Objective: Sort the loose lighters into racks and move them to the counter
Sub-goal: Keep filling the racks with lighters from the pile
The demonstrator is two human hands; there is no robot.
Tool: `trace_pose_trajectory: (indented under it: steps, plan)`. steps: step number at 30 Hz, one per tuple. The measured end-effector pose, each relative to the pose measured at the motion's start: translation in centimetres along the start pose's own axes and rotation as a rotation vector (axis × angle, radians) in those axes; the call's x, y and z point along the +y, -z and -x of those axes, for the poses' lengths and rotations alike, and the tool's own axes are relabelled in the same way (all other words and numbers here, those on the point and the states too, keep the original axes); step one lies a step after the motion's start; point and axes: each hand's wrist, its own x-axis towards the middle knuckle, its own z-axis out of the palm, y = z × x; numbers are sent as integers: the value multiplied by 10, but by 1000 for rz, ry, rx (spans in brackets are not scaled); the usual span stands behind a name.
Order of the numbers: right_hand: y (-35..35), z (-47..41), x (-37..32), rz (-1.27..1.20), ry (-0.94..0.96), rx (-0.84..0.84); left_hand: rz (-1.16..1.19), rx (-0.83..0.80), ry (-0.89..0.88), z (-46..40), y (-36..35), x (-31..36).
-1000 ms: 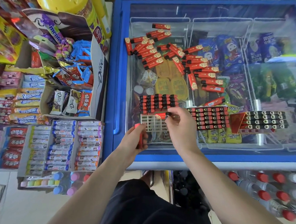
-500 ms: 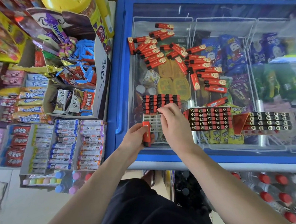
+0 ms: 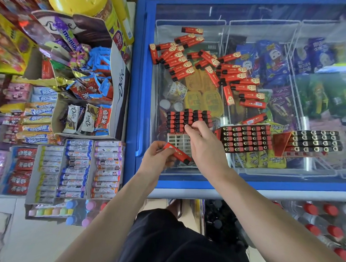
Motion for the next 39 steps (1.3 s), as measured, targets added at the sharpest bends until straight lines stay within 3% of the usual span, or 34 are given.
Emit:
trace_pose_trajectory:
  steps: [6, 8, 11, 13, 19, 24, 29, 39]
  plan:
    - [13, 2, -9, -105, -62, 72, 160, -64, 70, 0, -2, 6]
    - [20, 7, -16, -271, -267, 99, 223, -91, 98, 1, -3, 7]
    - [27, 9, -21, -576, -689, -55, 311, -103, 128, 0, -4, 7]
    - [29, 11, -23, -715, -778, -129, 333, -104, 143, -1, -7, 6]
    - [33, 18, -22, -693, -586, -184, 321, -110, 172, -1, -14, 6]
    - [29, 16, -8, -486, -495, 20, 32, -9, 115, -2, -19, 10]
    - [24, 7, 10, -287, -473, 88, -211, 109, -16, -5, -16, 12]
    - [16, -6, -1, -375, -540, 104, -378, 122, -179, -14, -22, 30]
